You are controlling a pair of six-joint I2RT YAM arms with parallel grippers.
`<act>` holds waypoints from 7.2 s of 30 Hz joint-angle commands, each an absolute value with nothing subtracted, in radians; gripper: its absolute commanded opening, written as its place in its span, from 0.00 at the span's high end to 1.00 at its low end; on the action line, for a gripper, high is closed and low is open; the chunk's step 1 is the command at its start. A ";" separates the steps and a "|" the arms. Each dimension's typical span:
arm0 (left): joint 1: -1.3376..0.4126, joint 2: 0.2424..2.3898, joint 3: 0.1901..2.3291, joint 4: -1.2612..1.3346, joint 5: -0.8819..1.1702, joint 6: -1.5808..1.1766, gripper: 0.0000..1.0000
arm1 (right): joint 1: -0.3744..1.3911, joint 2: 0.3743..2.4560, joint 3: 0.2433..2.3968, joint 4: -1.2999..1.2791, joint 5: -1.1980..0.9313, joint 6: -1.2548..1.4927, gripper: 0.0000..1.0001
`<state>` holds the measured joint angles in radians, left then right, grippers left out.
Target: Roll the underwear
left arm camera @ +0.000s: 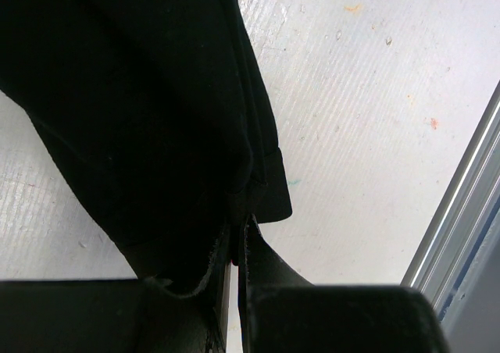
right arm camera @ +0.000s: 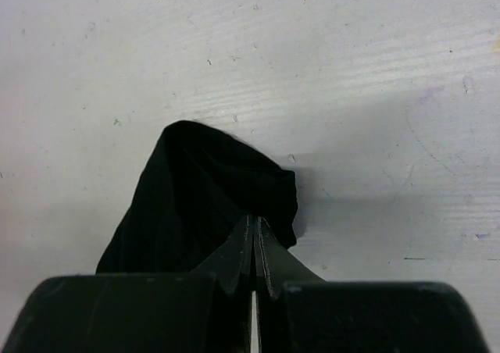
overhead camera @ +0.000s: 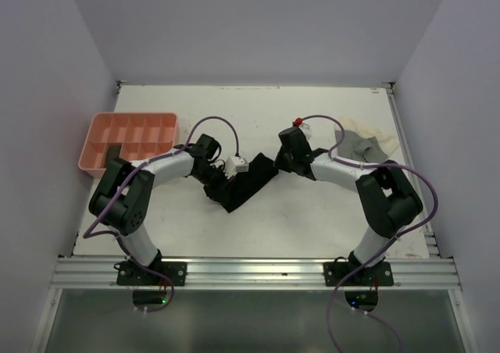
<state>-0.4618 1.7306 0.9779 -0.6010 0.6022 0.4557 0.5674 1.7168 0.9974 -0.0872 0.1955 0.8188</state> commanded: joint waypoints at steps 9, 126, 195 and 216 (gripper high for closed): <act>-0.477 1.802 0.905 -0.618 0.408 0.532 0.93 | 0.561 1.740 0.977 -0.081 0.176 0.772 0.80; -0.485 1.818 0.914 -0.624 0.420 0.537 0.90 | 0.534 1.654 1.006 -0.279 0.127 0.819 1.00; -0.261 1.222 0.888 -0.391 0.505 0.189 0.63 | 0.659 1.665 1.223 -0.190 -0.134 0.779 0.74; -0.262 1.227 0.790 -0.158 0.348 0.057 0.45 | 1.034 1.832 1.287 -0.508 0.153 1.181 0.58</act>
<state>-0.2630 1.2499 0.8032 -0.2394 0.3225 0.0704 1.0374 1.8458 1.2449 -0.4824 0.0891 1.1328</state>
